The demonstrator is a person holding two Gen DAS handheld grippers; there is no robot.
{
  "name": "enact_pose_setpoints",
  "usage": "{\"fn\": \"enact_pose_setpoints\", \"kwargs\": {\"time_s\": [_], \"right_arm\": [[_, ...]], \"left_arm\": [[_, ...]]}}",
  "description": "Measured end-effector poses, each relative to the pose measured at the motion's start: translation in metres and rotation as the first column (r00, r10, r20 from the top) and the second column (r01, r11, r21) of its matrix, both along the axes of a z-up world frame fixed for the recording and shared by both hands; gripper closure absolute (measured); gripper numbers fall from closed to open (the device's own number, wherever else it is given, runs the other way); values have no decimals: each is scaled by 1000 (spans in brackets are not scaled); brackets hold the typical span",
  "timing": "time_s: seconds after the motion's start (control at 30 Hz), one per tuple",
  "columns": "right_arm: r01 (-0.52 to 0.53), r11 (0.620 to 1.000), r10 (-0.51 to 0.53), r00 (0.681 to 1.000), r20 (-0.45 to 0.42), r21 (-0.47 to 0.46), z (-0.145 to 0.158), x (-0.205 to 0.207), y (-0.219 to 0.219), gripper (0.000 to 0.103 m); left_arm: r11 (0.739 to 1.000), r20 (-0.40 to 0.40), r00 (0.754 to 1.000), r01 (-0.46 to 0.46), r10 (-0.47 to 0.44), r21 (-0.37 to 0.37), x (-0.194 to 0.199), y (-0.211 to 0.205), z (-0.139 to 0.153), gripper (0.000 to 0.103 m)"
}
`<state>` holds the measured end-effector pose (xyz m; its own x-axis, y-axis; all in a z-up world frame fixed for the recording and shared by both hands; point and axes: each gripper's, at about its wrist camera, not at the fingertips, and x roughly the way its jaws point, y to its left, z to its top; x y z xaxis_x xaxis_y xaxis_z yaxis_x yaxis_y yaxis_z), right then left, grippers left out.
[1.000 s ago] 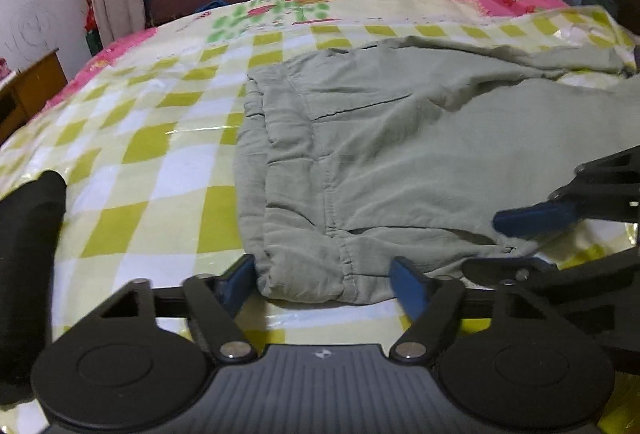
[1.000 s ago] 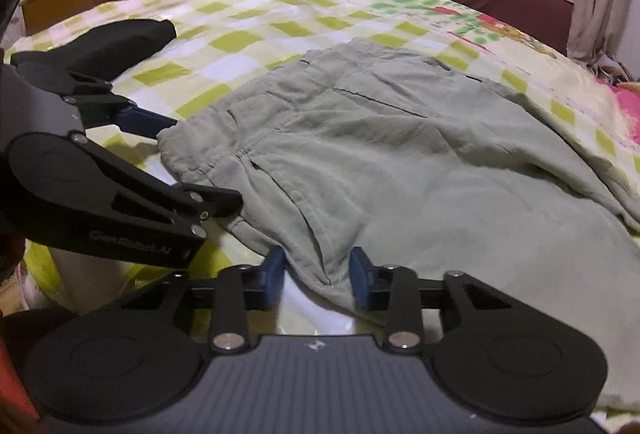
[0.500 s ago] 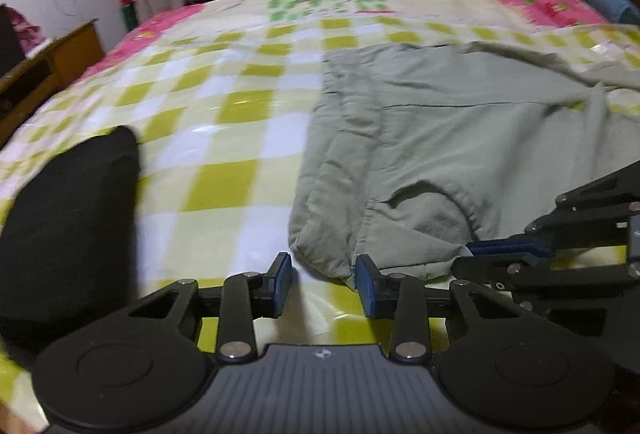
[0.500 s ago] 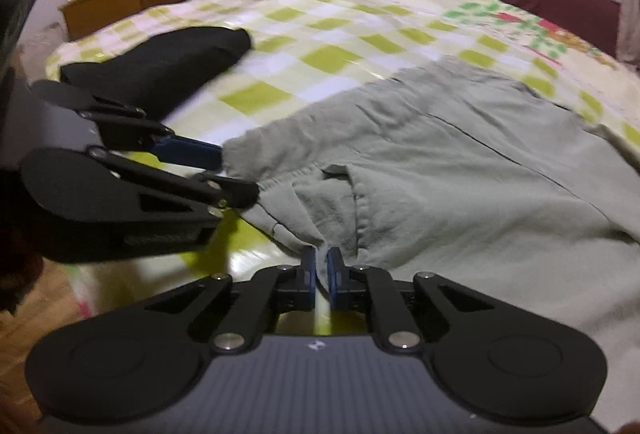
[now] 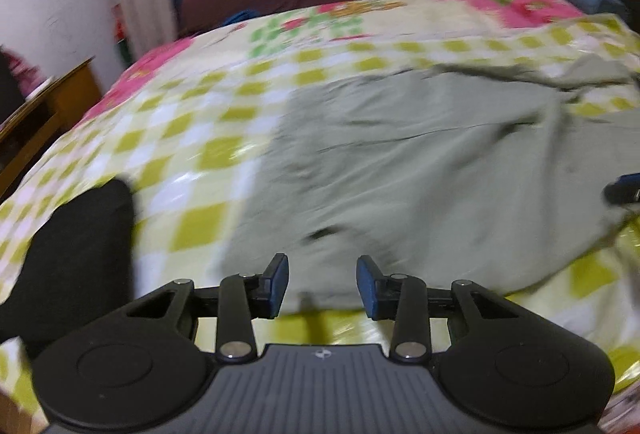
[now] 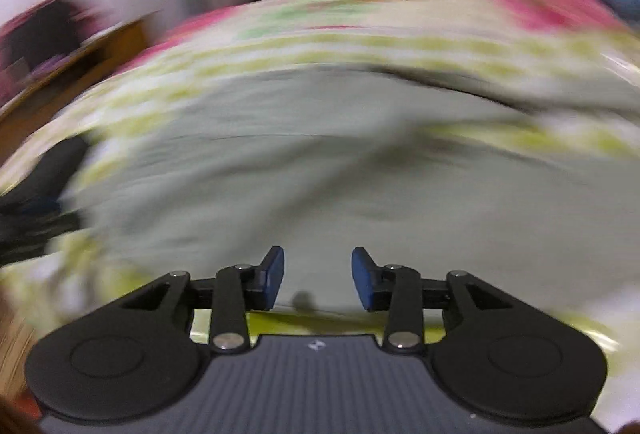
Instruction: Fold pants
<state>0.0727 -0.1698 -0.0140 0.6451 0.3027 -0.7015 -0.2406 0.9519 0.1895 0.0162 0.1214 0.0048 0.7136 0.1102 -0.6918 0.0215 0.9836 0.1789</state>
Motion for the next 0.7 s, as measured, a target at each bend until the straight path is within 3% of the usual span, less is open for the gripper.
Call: {"fn": "enact_pose_setpoints", "kwargs": {"time_s": [0.07, 0.2, 0.3, 0.43, 0.53, 0.67, 0.7], "right_arm": [[188, 982, -189, 982, -24, -14, -5, 7, -61, 65], [503, 864, -502, 864, -27, 22, -8, 11, -170, 60], [616, 783, -615, 787, -38, 84, -13, 16, -221, 59], [708, 674, -703, 702, -114, 211, -23, 27, -261, 59], [726, 646, -725, 680, -107, 237, -27, 31, -267, 59], [717, 645, -723, 685, -92, 265, -37, 46, -273, 60], [720, 632, -726, 679, -106, 285, -38, 47, -277, 75]], "left_arm": [[998, -10, 998, 57, -57, 0, 14, -30, -3, 51], [984, -38, 984, 174, -175, -39, 44, -87, -18, 50], [970, -58, 969, 236, -239, -54, 63, -123, -29, 50], [957, -63, 955, 285, -288, -54, 75, -157, -38, 50], [949, -69, 948, 307, -312, -73, 78, -170, -41, 47], [948, -71, 946, 313, -317, -65, 79, -184, -44, 47], [948, -70, 947, 311, -315, -62, 80, -185, -43, 47]]}}
